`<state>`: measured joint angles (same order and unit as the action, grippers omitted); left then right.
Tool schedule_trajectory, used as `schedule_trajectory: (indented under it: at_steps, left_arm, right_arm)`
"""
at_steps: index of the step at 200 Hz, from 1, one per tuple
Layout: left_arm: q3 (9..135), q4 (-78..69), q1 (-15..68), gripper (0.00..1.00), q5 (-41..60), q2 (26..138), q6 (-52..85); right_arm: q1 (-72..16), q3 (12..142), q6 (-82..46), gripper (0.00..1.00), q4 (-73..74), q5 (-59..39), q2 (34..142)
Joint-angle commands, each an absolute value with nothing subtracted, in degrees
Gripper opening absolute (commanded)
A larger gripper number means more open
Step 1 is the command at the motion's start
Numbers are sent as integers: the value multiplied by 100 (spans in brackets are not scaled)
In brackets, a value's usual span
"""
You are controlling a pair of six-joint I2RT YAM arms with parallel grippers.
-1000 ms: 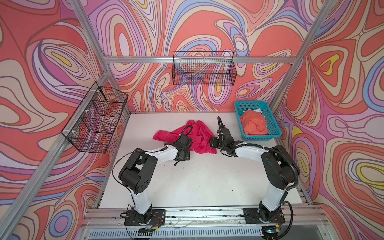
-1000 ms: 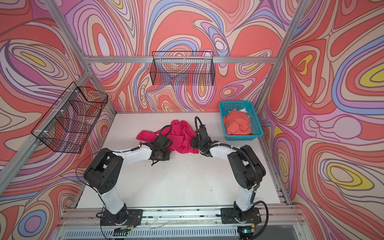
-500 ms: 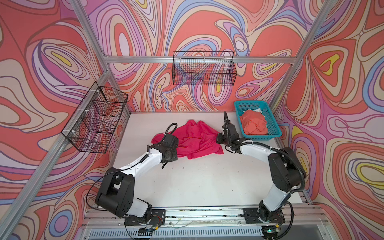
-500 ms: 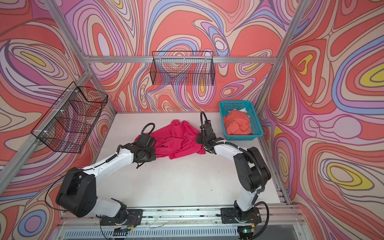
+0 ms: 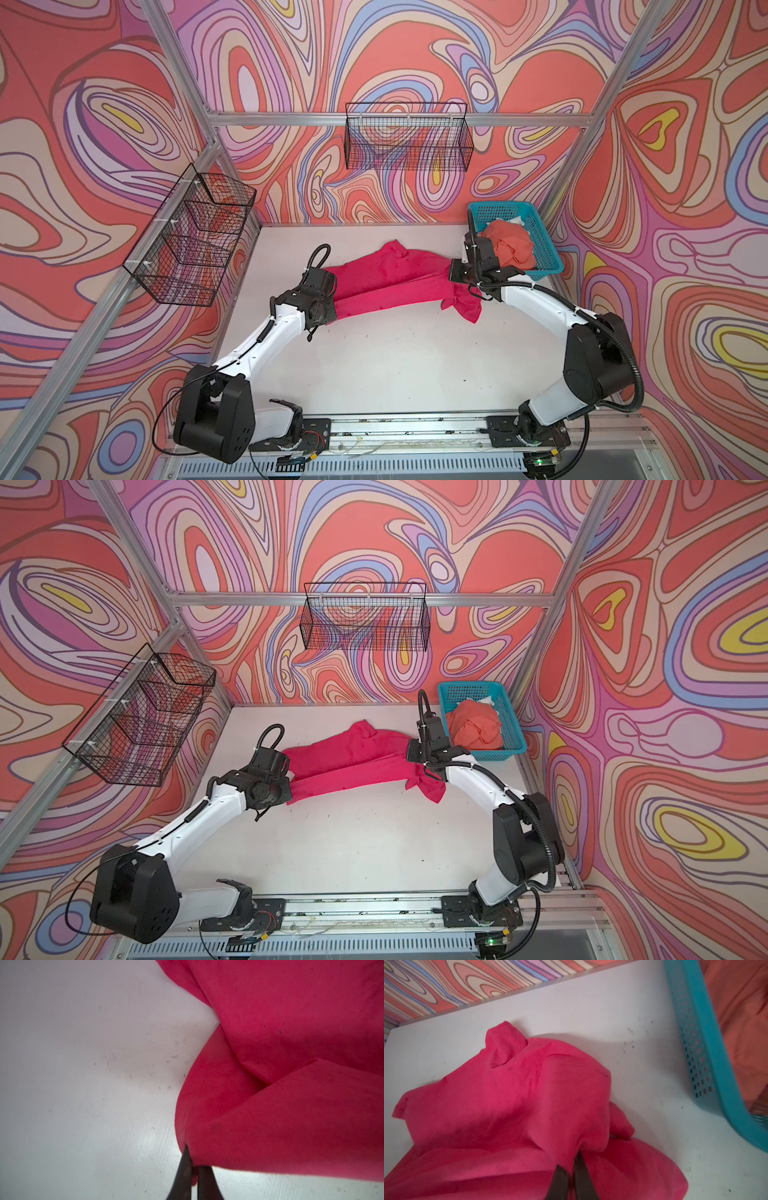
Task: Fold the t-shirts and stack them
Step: 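Grasp the shirt with both grippers and spread it apart across the table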
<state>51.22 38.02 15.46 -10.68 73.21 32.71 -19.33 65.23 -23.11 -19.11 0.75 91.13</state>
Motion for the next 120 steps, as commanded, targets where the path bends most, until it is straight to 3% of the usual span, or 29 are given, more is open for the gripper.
schedule_trajectory:
  at_steps: [1, 11, 26, 69, 120]
  left_arm:
    - [5141, 4284, 1294, 0, -1498, 6956, 3396]
    - [5179, 4362, 1155, 0, -1584, 6815, 3382]
    - [5225, 4446, 906, 0, -1678, 6599, 3382]
    - [5111, 4307, 580, 0, -1458, 6255, 3561]
    - [4758, 4259, 580, 0, -892, 6231, 3942]
  right_arm:
    - [-1995, 6621, -2316, 42, -2490, -23, 8878]
    - [-1995, 6546, -2334, 56, -2547, 134, 8735]
    - [-1989, 6448, -2373, 66, -2539, 389, 8468]
    - [-1968, 6631, -2405, 67, -2301, 139, 8770]
    - [-2547, 8265, -1791, 71, -2133, -22, 10668]
